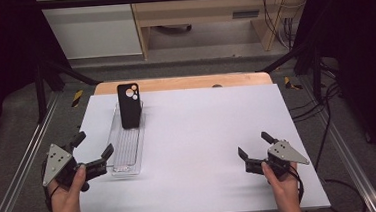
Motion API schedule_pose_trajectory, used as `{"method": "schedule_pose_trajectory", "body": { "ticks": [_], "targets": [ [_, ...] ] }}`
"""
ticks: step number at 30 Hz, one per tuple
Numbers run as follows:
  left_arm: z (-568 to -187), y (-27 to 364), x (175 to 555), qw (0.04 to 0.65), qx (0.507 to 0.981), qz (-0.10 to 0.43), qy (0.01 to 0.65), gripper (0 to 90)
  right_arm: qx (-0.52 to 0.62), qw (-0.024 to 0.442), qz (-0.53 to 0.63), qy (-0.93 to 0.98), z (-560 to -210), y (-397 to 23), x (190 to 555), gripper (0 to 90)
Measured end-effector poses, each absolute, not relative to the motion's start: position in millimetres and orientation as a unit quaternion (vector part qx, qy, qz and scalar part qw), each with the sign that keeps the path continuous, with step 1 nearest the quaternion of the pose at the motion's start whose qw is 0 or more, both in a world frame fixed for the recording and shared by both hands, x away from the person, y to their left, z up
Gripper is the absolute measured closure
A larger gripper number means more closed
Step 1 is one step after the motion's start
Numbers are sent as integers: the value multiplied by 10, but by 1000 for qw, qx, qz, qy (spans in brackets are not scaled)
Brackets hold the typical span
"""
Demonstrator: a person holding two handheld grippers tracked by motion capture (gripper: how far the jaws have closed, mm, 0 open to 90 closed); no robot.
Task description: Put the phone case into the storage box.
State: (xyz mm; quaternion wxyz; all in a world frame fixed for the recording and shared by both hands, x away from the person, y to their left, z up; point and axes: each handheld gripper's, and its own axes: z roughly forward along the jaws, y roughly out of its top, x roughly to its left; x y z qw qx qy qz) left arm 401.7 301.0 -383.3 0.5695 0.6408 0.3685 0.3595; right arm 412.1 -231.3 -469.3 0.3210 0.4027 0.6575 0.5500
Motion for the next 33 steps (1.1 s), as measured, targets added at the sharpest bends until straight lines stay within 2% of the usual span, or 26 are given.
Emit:
{"method": "schedule_pose_trajectory", "body": {
  "ticks": [33],
  "targets": [
    [-4324, 3248, 4161, 545, 651, 360, 386, 30, 399, 340, 545, 654, -4713, -2462, 4103, 30]
  ]
}}
